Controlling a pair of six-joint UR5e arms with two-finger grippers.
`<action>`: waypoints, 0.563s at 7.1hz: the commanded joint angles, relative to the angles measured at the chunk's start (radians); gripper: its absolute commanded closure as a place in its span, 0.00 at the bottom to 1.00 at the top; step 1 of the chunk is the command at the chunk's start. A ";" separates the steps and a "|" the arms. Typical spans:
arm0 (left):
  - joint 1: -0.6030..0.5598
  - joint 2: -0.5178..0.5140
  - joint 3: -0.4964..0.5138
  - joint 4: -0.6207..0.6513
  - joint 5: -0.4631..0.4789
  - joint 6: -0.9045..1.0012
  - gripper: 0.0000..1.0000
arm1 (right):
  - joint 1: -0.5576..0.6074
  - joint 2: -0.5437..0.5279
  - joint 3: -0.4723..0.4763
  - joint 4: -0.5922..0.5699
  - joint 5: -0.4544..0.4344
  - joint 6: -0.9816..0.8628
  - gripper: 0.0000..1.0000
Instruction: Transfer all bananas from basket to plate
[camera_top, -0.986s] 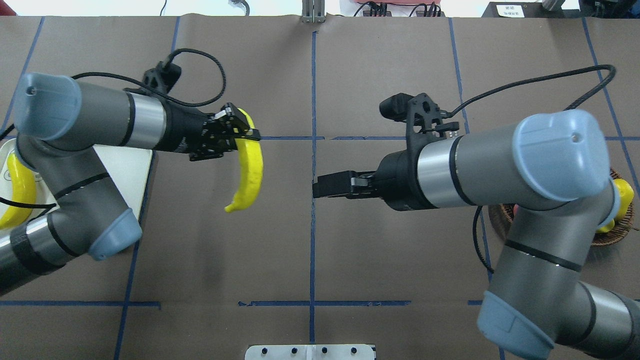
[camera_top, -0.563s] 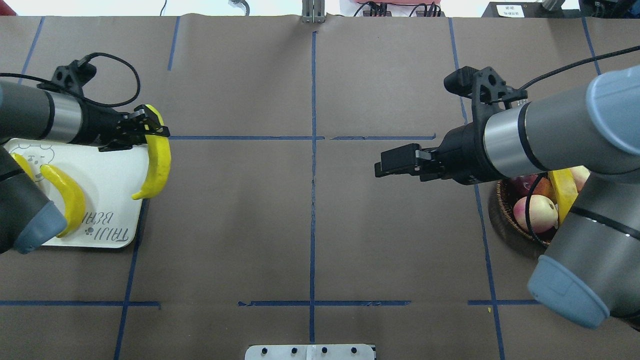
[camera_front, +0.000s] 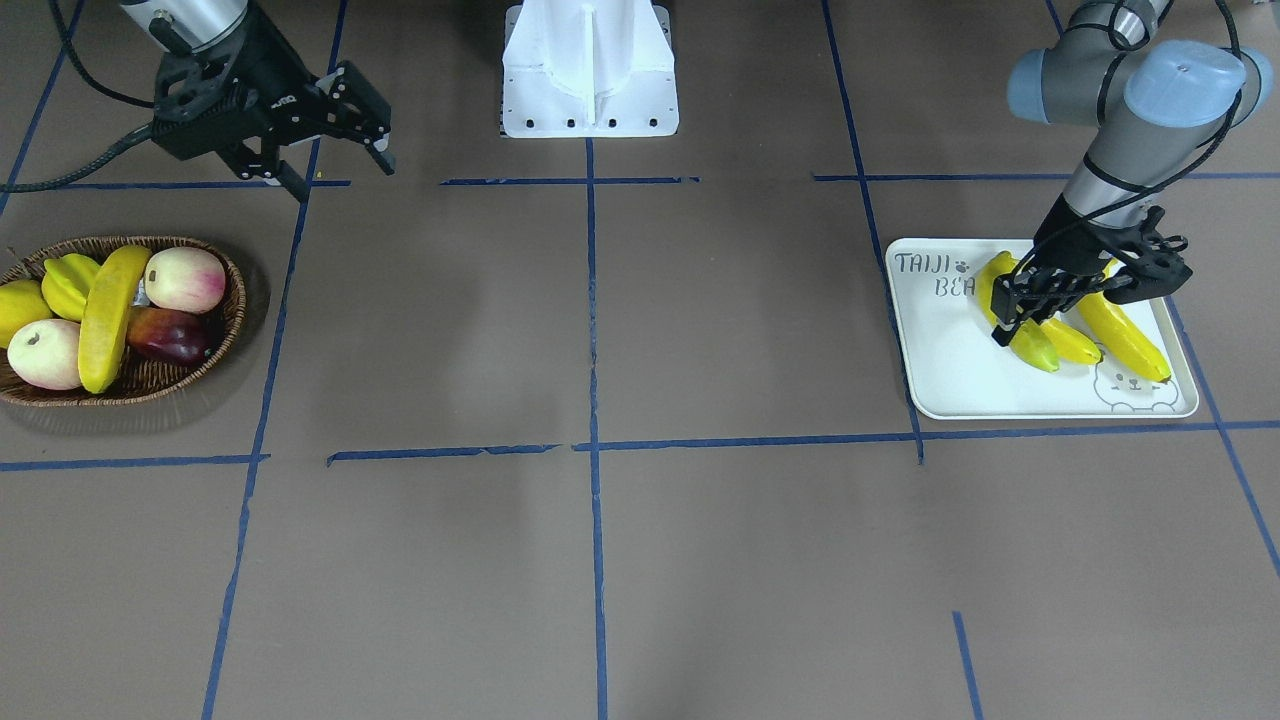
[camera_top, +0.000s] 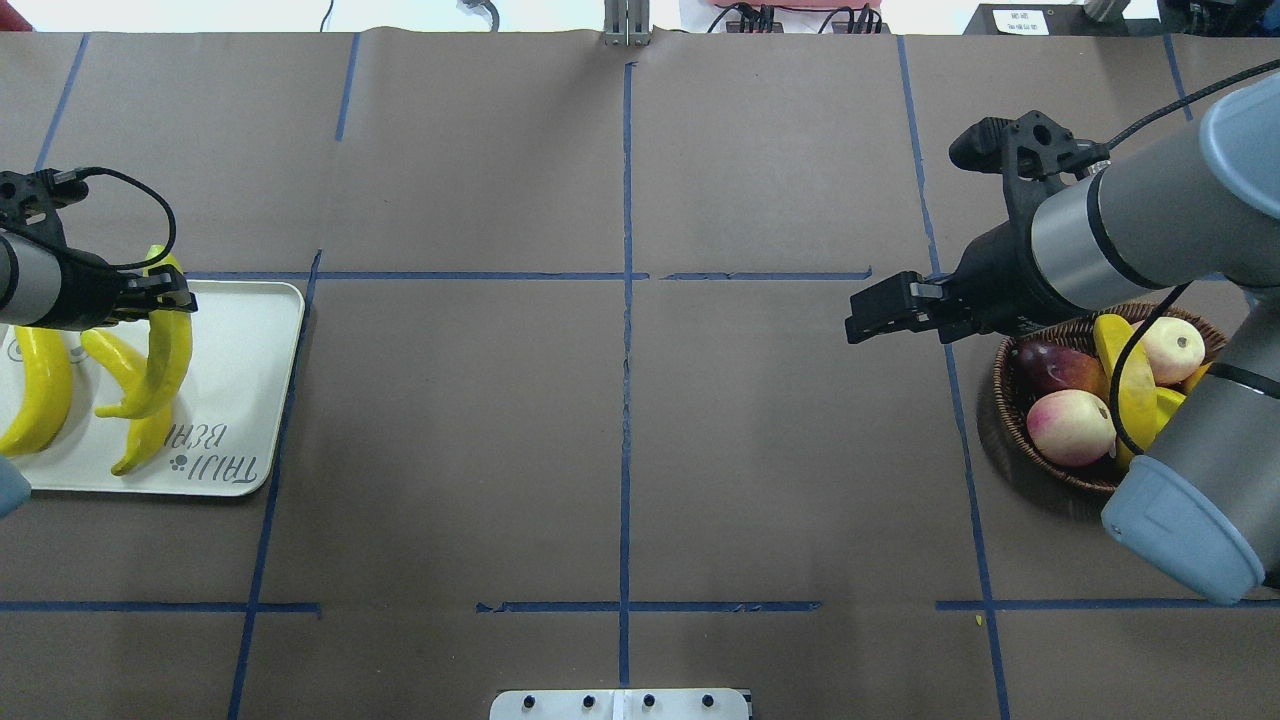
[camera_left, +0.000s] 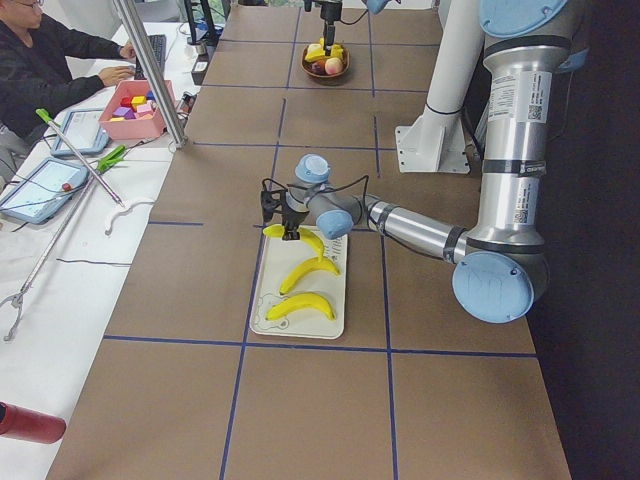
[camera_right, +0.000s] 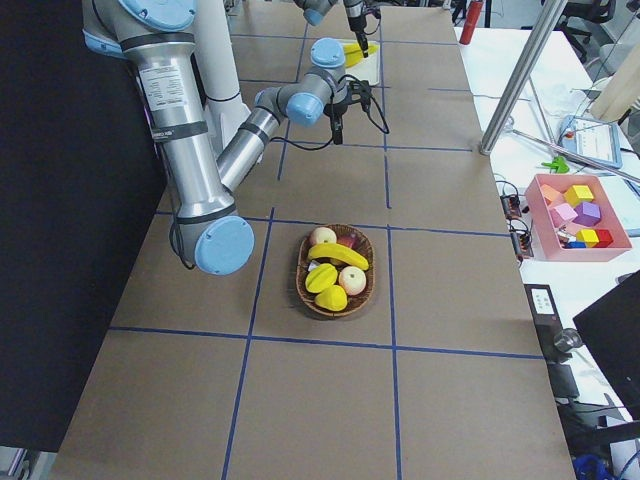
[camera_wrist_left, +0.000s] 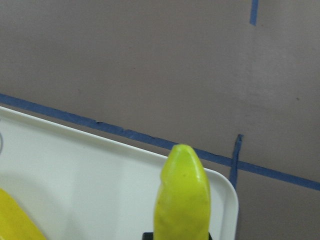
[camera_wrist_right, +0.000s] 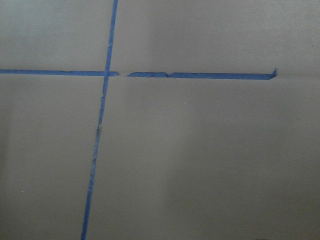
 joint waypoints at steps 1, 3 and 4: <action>0.003 0.001 -0.001 0.002 0.009 0.005 0.00 | 0.033 -0.057 -0.004 -0.005 0.005 -0.085 0.00; 0.003 -0.003 -0.003 0.002 0.006 0.005 0.00 | 0.061 -0.130 -0.002 0.000 0.005 -0.173 0.00; 0.003 -0.004 -0.006 0.002 0.003 0.005 0.00 | 0.068 -0.156 -0.002 0.004 0.000 -0.178 0.00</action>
